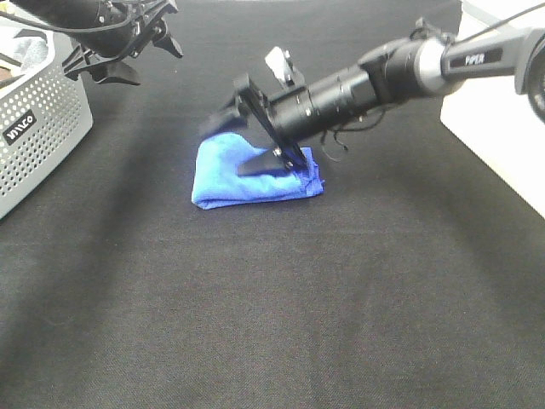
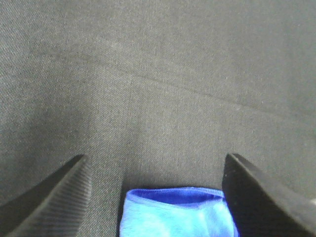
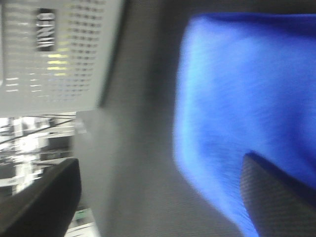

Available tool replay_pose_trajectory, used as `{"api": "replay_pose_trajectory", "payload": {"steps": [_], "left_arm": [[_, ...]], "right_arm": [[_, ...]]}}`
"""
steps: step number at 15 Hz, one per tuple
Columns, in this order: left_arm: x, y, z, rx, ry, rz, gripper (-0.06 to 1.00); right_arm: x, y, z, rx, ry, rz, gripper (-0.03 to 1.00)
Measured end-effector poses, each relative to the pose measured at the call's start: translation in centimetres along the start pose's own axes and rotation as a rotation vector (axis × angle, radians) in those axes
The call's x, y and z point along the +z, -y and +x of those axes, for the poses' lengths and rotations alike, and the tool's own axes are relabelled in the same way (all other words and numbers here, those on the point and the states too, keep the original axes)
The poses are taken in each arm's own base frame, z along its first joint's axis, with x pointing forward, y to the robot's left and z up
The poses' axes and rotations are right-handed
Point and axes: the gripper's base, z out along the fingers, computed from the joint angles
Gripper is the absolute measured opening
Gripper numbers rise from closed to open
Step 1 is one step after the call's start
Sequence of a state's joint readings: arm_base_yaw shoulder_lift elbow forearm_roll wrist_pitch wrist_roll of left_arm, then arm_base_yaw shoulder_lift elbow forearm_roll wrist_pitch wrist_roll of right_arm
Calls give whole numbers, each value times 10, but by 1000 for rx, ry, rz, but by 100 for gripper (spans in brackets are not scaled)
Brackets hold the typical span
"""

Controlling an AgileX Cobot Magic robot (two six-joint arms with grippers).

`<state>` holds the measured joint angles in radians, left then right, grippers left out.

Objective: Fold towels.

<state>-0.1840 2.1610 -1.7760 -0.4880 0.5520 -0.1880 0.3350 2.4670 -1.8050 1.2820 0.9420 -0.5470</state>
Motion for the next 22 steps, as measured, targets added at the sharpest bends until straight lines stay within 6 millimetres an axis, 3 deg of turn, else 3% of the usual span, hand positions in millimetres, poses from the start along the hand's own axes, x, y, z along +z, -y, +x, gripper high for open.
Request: {"api": "replay_pose_trajectory", "payload": {"steps": [7,11,13,15,16,17,22], "left_arm": [[0,0,0,0,-4,-1,71],[-1,0,4,1,-51,-10,71],[-9,2,5,27,-72,-18,71],[-24,9,3,74,-90,-21,71],[-24,9,3,74,-90,-21,71],[-36,11,5,132,-130,-37,71],[-81,17,13,267,-285,-121,71]], "right_arm": [[-52,41,-20,46,28,38,82],[-64,43,-22,15,26,77,82],[-83,24,-27,-59,44,112,82],[-110,-7,-30,-148,73,160,82],[-110,-7,-30,-148,73,160,82],[-130,-31,-28,-191,79,215,82],[-181,-80,-6,-222,18,411,82]]}}
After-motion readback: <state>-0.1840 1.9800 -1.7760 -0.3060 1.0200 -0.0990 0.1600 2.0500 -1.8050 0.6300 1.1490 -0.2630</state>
